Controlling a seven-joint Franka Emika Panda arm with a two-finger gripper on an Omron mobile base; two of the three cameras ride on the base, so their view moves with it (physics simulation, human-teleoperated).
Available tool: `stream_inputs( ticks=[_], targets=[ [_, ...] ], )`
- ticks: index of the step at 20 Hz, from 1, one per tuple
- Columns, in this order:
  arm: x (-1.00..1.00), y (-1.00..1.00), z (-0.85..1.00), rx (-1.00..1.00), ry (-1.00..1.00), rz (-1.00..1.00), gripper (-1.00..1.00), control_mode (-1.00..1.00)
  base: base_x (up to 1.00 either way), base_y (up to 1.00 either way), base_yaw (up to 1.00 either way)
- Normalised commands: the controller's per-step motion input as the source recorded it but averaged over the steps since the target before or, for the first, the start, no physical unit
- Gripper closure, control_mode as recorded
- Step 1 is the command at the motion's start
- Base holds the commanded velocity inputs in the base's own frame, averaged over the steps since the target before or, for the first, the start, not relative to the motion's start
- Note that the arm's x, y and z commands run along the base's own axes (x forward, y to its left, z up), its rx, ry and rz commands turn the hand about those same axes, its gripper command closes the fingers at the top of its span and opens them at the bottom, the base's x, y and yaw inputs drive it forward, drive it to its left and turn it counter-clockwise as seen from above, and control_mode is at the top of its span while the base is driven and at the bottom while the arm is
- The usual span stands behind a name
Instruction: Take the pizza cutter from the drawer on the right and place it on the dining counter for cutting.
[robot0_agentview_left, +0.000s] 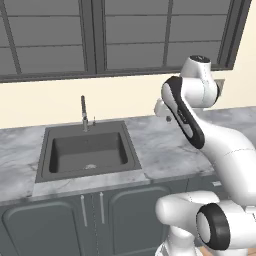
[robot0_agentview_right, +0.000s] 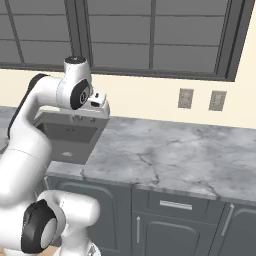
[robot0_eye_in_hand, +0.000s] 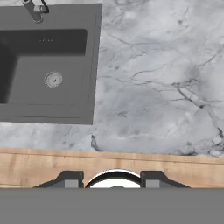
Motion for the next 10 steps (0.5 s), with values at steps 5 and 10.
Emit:
stream_inputs(
  ticks=[5,10],
  targets=[
    [-0.23,-0.4,0.0,0.05,0.0,0.0,-1.0,-1.0,0.0,0.0,0.0],
    [-0.68,-1.0,-0.1,0.24,0.0,-0.09,-1.0,-1.0,0.0,0.0,0.0]
  ],
)
